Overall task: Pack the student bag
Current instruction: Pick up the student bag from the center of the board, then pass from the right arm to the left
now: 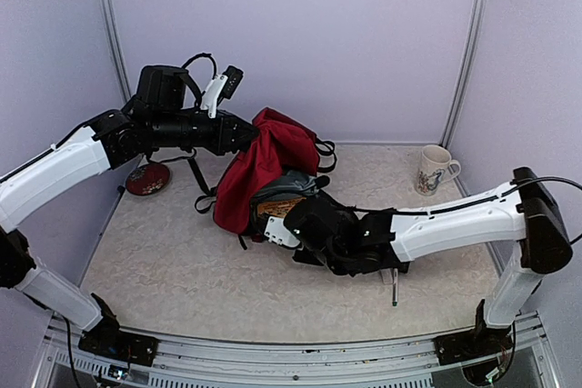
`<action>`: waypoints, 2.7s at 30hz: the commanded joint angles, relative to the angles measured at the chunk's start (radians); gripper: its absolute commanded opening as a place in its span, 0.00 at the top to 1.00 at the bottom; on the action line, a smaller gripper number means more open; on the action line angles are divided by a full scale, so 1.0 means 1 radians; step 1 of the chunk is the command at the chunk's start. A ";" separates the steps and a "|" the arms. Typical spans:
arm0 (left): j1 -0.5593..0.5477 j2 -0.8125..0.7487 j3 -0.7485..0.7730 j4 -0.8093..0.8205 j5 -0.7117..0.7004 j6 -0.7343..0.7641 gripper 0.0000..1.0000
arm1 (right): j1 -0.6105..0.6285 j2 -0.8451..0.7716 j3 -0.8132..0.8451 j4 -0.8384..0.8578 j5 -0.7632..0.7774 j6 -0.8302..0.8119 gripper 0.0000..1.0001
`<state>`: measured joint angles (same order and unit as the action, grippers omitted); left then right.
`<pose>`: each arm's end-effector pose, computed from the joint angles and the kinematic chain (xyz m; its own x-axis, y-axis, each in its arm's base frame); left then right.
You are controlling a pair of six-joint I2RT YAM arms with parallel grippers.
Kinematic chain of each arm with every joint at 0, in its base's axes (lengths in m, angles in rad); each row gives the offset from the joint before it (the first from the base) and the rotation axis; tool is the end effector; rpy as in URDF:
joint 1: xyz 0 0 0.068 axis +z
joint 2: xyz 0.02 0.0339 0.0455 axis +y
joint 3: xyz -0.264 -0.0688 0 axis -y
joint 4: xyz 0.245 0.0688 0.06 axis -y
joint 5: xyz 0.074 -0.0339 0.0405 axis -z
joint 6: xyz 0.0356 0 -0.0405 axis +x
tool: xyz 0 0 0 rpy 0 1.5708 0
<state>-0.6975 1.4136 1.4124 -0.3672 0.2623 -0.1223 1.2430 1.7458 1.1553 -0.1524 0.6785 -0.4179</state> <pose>0.2431 -0.2157 0.3949 -0.3723 0.1582 -0.9145 0.7661 0.6087 -0.2065 0.1428 0.3505 0.2181 0.0397 -0.8646 -0.5008 -0.6260 0.3692 -0.6869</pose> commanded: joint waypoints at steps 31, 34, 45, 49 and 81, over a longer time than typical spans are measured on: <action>-0.143 0.083 0.212 -0.032 -0.139 -0.010 0.25 | -0.034 -0.390 0.196 0.163 -0.078 -0.177 1.00; -0.190 0.037 0.180 -0.011 -0.214 0.059 0.02 | -0.047 -0.389 0.196 0.150 -0.080 -0.154 1.00; -0.173 -0.006 0.373 -0.102 -0.375 0.141 0.01 | -0.077 -0.351 0.226 0.139 -0.060 -0.089 1.00; -0.182 -0.032 0.369 -0.158 -0.411 0.114 0.01 | -0.103 -0.341 0.240 0.119 -0.062 -0.053 1.00; -0.609 -0.369 -0.567 0.098 -0.805 -0.317 0.01 | -0.177 -0.314 0.267 0.047 -0.076 0.093 1.00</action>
<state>-1.3705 1.0920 0.9565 -0.5278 -0.6579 -0.4187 1.0813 1.4399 1.3960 -0.1246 0.5854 -0.3458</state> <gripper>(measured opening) 0.988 0.026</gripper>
